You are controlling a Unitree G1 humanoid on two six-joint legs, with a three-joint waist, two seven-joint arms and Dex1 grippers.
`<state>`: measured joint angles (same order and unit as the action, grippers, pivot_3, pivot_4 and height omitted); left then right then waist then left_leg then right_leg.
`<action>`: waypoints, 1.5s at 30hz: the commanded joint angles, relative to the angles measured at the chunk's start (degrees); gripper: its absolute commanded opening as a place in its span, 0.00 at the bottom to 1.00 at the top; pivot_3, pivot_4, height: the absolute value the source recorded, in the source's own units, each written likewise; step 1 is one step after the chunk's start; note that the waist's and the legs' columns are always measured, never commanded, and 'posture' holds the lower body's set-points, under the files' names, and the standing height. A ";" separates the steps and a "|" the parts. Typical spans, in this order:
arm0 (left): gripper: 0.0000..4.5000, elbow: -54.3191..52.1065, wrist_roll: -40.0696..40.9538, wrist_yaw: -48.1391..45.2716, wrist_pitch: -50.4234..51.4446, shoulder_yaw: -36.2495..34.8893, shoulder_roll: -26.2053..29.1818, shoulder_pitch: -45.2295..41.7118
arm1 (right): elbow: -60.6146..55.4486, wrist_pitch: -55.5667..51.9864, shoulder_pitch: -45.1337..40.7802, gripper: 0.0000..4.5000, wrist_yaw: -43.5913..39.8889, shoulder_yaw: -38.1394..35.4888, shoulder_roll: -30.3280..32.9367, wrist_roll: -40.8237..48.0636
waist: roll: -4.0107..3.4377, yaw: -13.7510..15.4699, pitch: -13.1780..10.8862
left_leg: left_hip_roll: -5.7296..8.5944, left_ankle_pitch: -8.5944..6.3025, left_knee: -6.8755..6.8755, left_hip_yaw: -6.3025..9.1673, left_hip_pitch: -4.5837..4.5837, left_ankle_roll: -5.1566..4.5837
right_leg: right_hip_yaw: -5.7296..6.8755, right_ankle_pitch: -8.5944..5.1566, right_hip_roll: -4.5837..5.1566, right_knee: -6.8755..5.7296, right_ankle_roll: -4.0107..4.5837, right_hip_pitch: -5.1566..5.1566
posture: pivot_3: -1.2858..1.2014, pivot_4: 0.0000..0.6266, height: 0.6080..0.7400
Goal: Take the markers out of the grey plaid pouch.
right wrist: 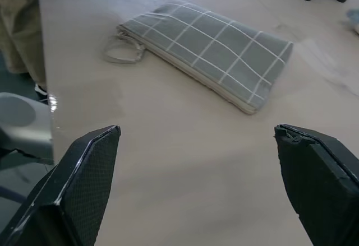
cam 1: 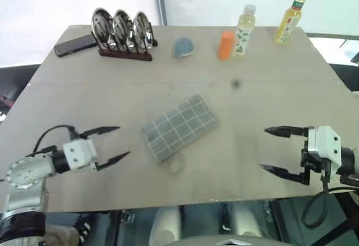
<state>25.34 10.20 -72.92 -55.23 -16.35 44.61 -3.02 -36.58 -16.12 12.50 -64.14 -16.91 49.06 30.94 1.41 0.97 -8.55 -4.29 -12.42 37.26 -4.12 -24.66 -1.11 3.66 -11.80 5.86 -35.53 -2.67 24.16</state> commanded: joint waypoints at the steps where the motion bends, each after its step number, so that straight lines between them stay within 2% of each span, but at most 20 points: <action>1: 0.90 4.86 -3.31 3.06 -14.39 3.04 0.73 -1.83 | -4.10 4.08 3.28 1.00 -2.60 -2.21 0.16 0.46 | -0.01 0.02 0.00 | 0.00 0.00 -0.01 0.00 0.00 0.00 | 0.00 0.00 -0.01 0.00 0.00 0.00 | 0.52 0.24 1.00; 6: 0.90 13.06 -12.99 10.89 -27.75 5.07 -0.40 -7.26 | -4.94 5.86 5.21 1.00 -2.74 -2.58 0.11 0.80 | -0.01 0.12 0.01 | 0.00 0.00 0.05 0.02 0.12 -0.01 | 0.01 -0.09 -0.01 -0.03 -0.16 -0.16 | 0.52 0.24 1.00; 12: 0.90 15.67 -26.92 20.95 -33.48 3.48 -4.25 -11.44 | -5.46 5.75 5.04 1.00 -1.76 -2.46 -0.35 1.98 | -0.04 0.26 0.05 | 0.02 0.00 0.07 -0.01 0.46 0.00 | 0.01 -0.13 0.09 -0.05 -0.25 -0.46 | 0.52 0.24 1.00; 22: 0.90 15.94 -42.96 36.87 -34.34 1.63 -2.31 -11.91 | -6.72 1.37 0.58 1.00 2.63 0.62 -2.63 11.03 | -0.05 0.15 0.11 | 0.00 0.00 0.02 -0.01 0.56 -0.01 | 0.01 -0.14 0.06 -0.17 -0.25 -0.47 | 0.52 0.24 1.00; 29: 0.90 13.27 -51.53 46.69 -32.90 1.76 -1.27 -10.74 | -6.24 0.23 -1.73 1.00 3.70 2.23 -3.16 12.38 | -0.15 0.08 0.17 | -0.02 0.00 -0.03 -0.04 0.67 -0.01 | -0.04 -0.14 0.07 -0.22 -0.25 -0.49 | 0.52 0.24 1.00; 37: 0.90 8.12 -66.81 64.48 -26.66 5.85 0.52 -10.90 | -6.20 -0.39 -2.89 1.00 4.16 2.43 -3.02 12.54 | -0.25 0.27 0.23 | -0.01 -0.14 -0.04 -0.06 0.69 0.23 | -0.04 -0.14 0.10 -0.26 -0.26 -0.50 | 0.52 0.24 1.00; 38: 0.81 7.66 -68.57 66.90 -25.57 7.00 0.83 -11.03 | -6.19 -0.43 -3.00 1.00 4.24 2.38 -3.00 12.44 | -0.25 0.33 0.25 | -0.01 -0.15 -0.04 -0.06 0.69 0.24 | -0.04 -0.14 0.10 -0.26 -0.26 -0.50 | 0.52 0.24 1.00; 39: 0.78 7.33 -69.95 69.11 -24.54 8.24 1.18 -11.18 | -6.18 -0.46 -3.06 1.00 4.30 2.33 -2.97 12.35 | -0.25 0.39 0.25 | -0.01 -0.15 -0.05 -0.06 0.70 0.25 | -0.04 -0.13 0.10 -0.29 -0.26 -0.50 | 0.52 0.24 1.00; 42: 0.50 7.24 -71.73 74.32 -22.02 12.63 2.30 -12.01 | -6.31 -0.66 -3.15 1.00 4.56 2.14 -2.89 12.12 | -0.26 0.61 0.26 | -0.01 -0.16 -0.06 -0.05 0.73 0.26 | -0.03 -0.13 0.10 -0.33 -0.26 -0.50 | 0.52 0.24 1.00; 43: 0.38 7.20 -71.92 75.90 -21.43 13.90 2.73 -12.24 | -6.39 -0.77 -3.15 1.00 4.69 2.06 -2.88 12.11 | -0.32 0.80 0.31 | -0.01 -0.16 -0.06 -0.04 0.73 0.26 | -0.03 -0.14 0.10 -0.33 -0.26 -0.50 | 0.52 0.24 1.00; 45: 0.18 7.28 -71.92 78.51 -20.41 16.23 3.74 -12.64 | -6.51 -0.87 -3.11 1.00 4.99 1.95 -2.86 12.00 | -0.63 1.27 0.49 | 0.00 -0.16 -0.08 -0.08 0.75 0.27 | -0.03 -0.14 0.14 -0.33 -0.26 -0.50 | 0.52 0.24 1.00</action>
<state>31.29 -59.20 3.93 -78.71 -3.11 47.64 -15.91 -41.87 -17.25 9.75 -59.57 -14.17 46.02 42.18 0.78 2.24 -8.06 -4.27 -12.58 37.18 -4.21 -23.90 -0.85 3.62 -11.94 6.01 -35.86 -2.93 23.66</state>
